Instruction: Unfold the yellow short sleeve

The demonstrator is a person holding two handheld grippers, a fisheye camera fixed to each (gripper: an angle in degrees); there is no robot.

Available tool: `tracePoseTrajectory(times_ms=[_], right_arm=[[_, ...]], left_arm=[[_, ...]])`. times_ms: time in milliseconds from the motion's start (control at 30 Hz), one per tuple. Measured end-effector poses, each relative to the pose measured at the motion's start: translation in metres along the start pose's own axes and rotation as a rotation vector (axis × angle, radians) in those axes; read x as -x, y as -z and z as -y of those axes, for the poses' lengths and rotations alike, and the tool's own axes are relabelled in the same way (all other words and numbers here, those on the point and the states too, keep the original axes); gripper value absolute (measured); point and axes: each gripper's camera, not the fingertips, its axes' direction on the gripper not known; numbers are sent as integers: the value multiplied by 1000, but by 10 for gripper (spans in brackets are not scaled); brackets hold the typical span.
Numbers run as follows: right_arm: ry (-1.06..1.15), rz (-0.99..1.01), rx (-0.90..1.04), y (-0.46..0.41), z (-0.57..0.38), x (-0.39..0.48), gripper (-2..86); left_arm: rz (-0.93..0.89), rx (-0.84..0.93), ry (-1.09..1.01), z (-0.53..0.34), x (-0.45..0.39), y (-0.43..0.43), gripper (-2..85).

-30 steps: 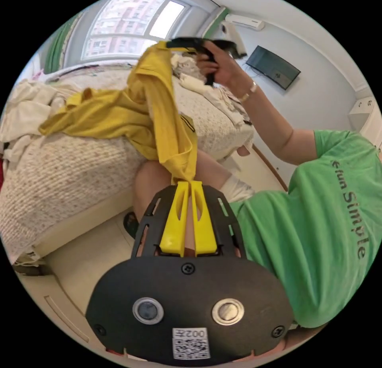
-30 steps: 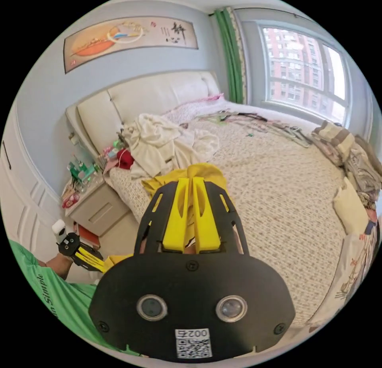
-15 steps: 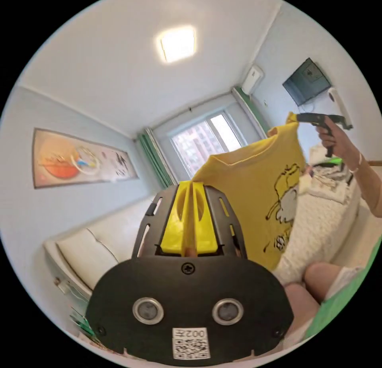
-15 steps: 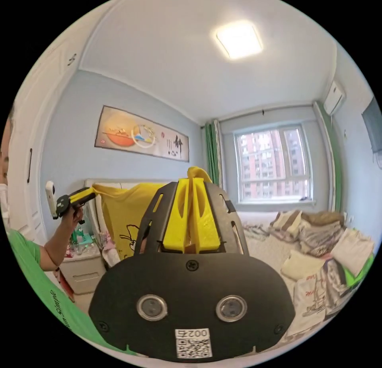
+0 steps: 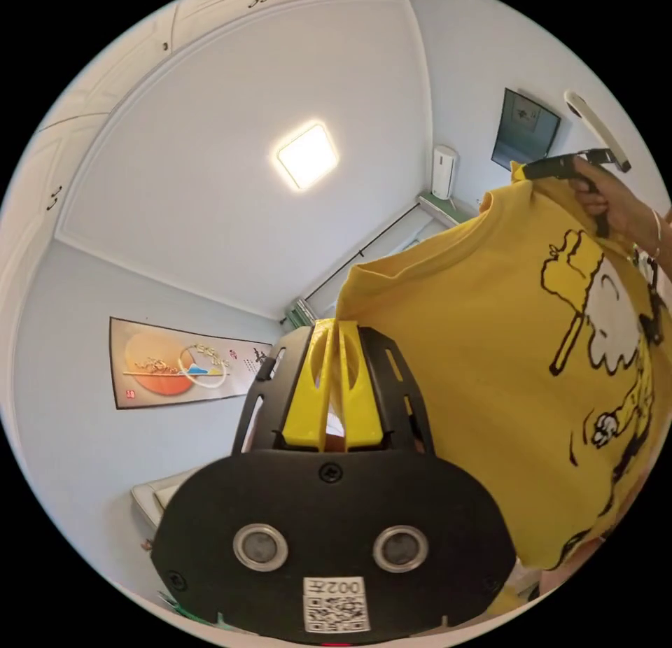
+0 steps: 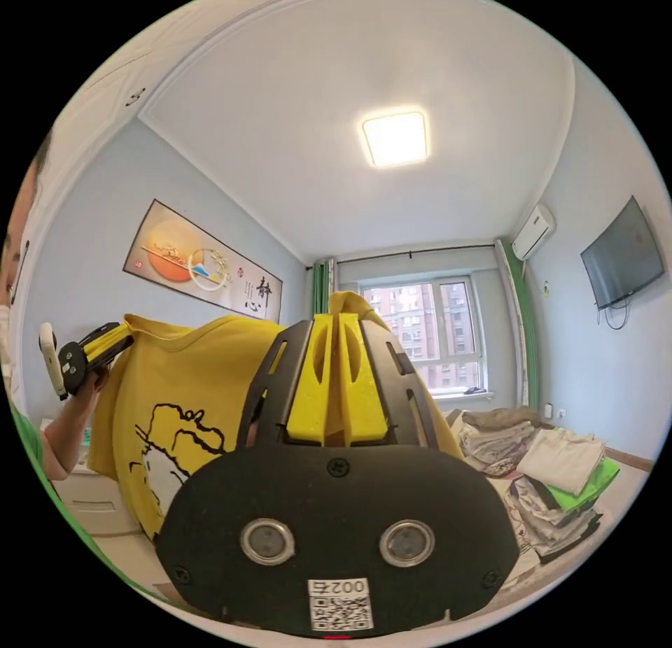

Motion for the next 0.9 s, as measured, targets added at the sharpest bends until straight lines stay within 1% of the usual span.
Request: tracePoseTrajectory(times_ms=[33,100,133,200,233,267,300,333,367,400,433,467,500,533,567,600,633,667,700,767,800,833,867,900], right_arm=[[-12,-6,57,-24,-10,-9,-8],[-29,-42,136,-65,-31,-24,-8],[-49,-69,180,-93,-46,-35,-8],[-68,-96,235,-138,-67,-49,-8],[-39,-126,271,-173,-78,-55,-8],[-16,-151,285,-192,-84,-58,-8],[27,-211,314,-232,-96,-64,-7],[72,-265,345,-274,-109,-70,-6],[101,-287,366,-297,-116,-74,-6],[166,-311,445,-346,-133,-82,-3],[223,-303,593,-396,-156,-92,1],[242,-290,689,-419,-171,-98,6],[247,-284,868,-452,-203,-111,18],[171,-301,975,-468,-236,-125,32],[119,-302,1001,-469,-252,-130,40],[47,-280,1006,-462,-282,-136,43],[31,-262,977,-445,-310,-134,47],[39,-252,966,-434,-323,-131,51],[58,-268,944,-409,-347,-125,61],[140,-314,921,-365,-378,-112,83],[231,-359,901,-332,-394,-100,97],[292,-432,848,-296,-406,-88,100],[292,-470,815,-277,-410,-83,102],[258,-500,769,-238,-417,-74,108]], left_arm=[[-26,22,5,0,-4,-14,-9],[-118,122,1,-4,-24,-81,-9],[-132,144,-3,-6,-29,-100,-9],[-157,228,-33,-12,-54,-185,-9],[-158,249,-39,-13,-60,-208,-9],[-160,289,-50,-15,-73,-257,-9],[-165,328,-61,-16,-86,-307,-9],[-167,349,-69,-16,-93,-333,-9],[-163,388,-98,-16,-109,-385,-9],[-149,433,-138,-20,-128,-437,-9],[-149,460,-156,-23,-138,-463,-9],[-194,556,-171,-36,-157,-515,-9],[-332,748,-128,-60,-176,-567,-9],[-430,866,-86,-76,-186,-591,-9],[-626,1077,-9,-114,-208,-626,-9],[-732,1185,80,-150,-223,-641,-9],[-744,1186,112,-165,-228,-640,-9],[-700,1167,138,-191,-231,-632,-9],[-618,1145,144,-214,-227,-621,-10],[-529,1079,177,-244,-207,-596,-10],[-511,1019,208,-261,-187,-574,-10],[-508,998,231,-269,-176,-563,-10],[-521,974,293,-286,-153,-540,-10],[-569,957,377,-304,-129,-517,-10]])
